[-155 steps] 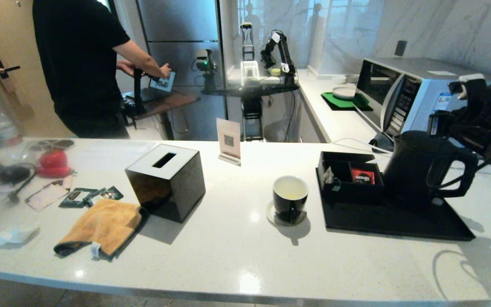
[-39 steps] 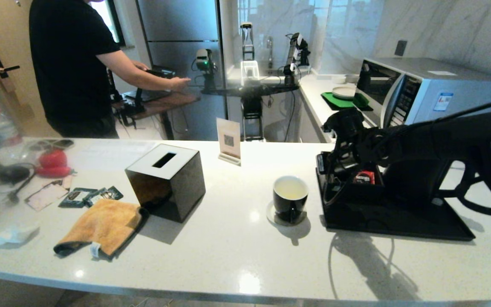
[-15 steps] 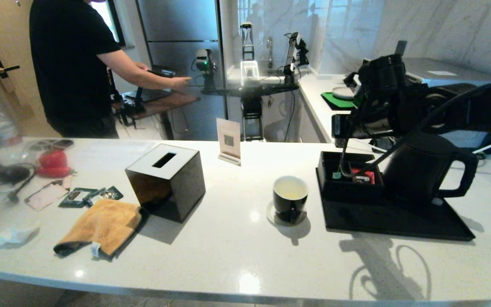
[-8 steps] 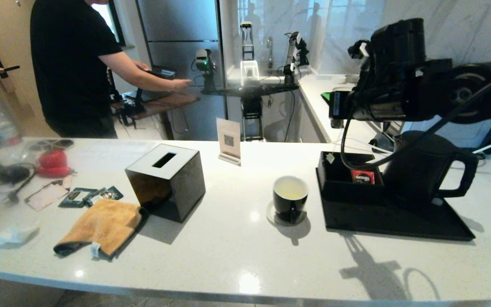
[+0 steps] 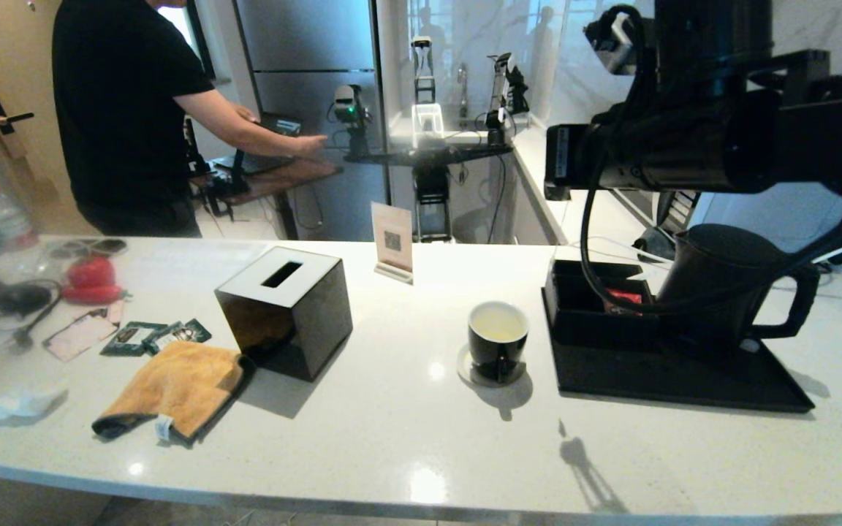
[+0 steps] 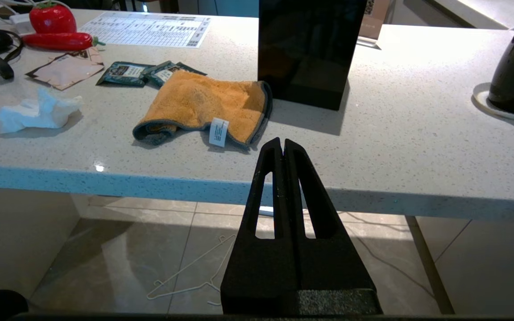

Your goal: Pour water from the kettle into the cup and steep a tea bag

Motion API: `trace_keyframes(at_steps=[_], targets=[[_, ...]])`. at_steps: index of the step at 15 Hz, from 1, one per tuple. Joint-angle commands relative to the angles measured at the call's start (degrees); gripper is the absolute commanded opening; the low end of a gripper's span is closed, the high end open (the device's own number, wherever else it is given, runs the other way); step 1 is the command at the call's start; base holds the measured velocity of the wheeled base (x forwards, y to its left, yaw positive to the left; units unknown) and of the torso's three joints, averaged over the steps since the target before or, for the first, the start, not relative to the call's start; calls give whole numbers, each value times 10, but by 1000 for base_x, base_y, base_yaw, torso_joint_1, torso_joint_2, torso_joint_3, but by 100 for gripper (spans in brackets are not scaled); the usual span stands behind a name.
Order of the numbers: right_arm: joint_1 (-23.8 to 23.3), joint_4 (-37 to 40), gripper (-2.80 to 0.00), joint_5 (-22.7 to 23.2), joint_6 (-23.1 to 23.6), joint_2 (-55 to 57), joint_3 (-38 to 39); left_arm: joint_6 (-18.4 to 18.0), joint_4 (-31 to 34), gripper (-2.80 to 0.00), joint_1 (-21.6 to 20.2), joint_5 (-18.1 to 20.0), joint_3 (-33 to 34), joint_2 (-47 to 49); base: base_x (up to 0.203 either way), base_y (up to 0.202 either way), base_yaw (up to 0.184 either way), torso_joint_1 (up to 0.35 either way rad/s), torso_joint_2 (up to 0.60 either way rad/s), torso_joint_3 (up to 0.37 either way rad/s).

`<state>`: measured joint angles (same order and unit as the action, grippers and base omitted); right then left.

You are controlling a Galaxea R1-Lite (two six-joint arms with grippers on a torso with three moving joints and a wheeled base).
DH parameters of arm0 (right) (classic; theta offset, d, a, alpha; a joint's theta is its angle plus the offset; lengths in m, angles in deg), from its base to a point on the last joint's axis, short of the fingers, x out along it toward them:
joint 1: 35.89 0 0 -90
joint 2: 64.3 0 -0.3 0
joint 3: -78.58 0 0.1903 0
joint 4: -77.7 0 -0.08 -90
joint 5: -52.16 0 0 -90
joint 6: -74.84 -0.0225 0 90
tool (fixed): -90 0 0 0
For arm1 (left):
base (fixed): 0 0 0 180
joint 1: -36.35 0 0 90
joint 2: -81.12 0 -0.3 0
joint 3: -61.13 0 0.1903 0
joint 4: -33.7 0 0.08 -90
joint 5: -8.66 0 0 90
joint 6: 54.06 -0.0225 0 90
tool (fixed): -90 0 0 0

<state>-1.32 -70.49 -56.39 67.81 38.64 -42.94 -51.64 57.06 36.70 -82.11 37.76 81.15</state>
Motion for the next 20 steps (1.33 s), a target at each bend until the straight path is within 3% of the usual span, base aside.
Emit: trace_keyframes(at_steps=[1, 10, 20], targets=[[22, -3, -280, -2, 7, -23, 16, 0, 0, -280, 0, 0, 0, 1, 0, 0, 0, 0, 0, 0], [152, -21, -280, -35, 6, -38, 18, 0, 0, -280, 0, 0, 0, 1, 0, 0, 0, 0, 0, 0], [183, -45, -280, -37, 5, -58, 29, 0, -1, -280, 0, 4, 0, 1, 0, 0, 0, 0, 0, 0]])
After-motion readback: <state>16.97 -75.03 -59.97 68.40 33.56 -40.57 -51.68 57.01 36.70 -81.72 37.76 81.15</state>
